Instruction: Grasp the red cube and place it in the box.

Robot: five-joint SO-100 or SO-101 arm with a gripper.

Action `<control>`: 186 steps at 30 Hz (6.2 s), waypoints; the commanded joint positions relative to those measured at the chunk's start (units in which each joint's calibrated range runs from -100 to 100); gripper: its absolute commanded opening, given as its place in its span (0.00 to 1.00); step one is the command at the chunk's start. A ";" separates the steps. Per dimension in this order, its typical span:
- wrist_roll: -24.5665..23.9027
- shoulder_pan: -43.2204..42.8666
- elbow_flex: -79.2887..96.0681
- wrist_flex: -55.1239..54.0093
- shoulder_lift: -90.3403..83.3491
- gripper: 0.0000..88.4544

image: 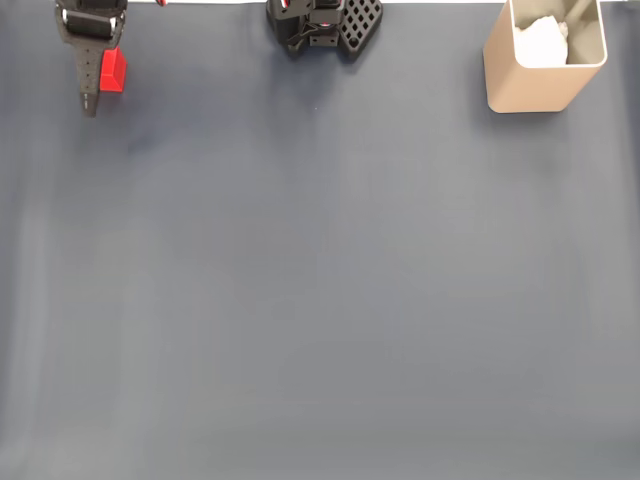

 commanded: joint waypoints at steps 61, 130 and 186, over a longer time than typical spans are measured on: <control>2.00 5.14 5.96 -10.72 2.27 0.47; -0.88 0.24 8.52 -13.59 1.06 0.47; 2.44 -7.50 -3.15 -0.87 0.54 0.04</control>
